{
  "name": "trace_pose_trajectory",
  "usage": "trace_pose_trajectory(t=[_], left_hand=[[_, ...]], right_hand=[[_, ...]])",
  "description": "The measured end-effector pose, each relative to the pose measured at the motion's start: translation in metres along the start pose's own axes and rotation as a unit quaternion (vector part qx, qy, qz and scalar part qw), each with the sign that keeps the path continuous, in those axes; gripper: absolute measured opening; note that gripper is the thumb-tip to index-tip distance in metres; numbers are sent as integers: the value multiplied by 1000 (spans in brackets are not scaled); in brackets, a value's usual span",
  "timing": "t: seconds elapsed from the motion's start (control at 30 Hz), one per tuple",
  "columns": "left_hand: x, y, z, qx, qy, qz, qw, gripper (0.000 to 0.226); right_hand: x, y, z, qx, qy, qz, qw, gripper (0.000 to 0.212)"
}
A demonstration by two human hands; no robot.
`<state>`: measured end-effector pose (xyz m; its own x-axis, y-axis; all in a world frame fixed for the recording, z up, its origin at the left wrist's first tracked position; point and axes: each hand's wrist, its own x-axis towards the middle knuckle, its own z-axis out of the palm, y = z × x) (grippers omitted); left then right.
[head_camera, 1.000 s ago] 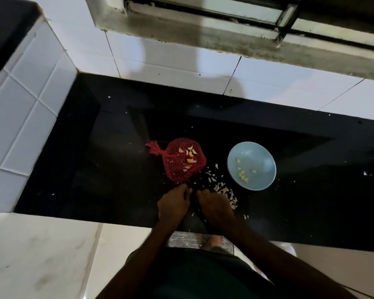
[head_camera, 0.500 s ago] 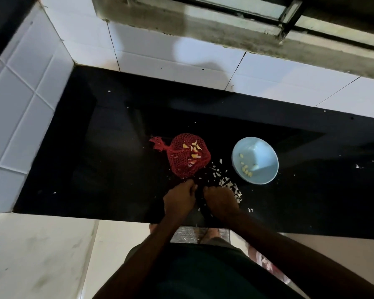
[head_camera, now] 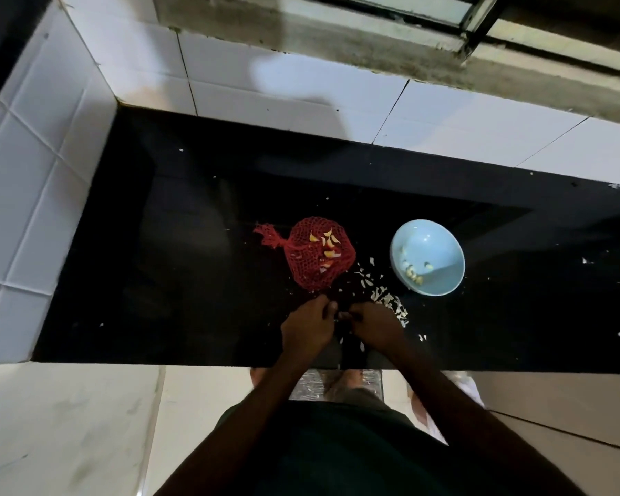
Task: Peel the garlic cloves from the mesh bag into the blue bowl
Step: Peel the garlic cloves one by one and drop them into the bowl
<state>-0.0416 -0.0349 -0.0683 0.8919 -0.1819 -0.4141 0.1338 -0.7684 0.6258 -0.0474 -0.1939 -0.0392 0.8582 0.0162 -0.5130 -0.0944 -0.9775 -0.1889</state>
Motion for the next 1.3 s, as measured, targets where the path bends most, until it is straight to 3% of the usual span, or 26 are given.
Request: trace_pose_trajectory(t=[0.1, 0.3, 0.93, 1.3], left_hand=[[0, -3, 0, -36, -34, 1, 999, 28], [2, -4, -3, -19, -47, -2, 999, 22], [7, -9, 2, 10, -46, 23, 999, 19], [6, -12, 4, 5, -22, 9, 1000, 22]], right_hand=[[-11, 11, 10, 52, 48, 29, 997, 25], [-13, 8, 4, 1, 78, -29, 997, 21], [8, -2, -6, -80, 20, -40, 996, 28], [-9, -26, 4, -235, 8, -66, 970, 24]])
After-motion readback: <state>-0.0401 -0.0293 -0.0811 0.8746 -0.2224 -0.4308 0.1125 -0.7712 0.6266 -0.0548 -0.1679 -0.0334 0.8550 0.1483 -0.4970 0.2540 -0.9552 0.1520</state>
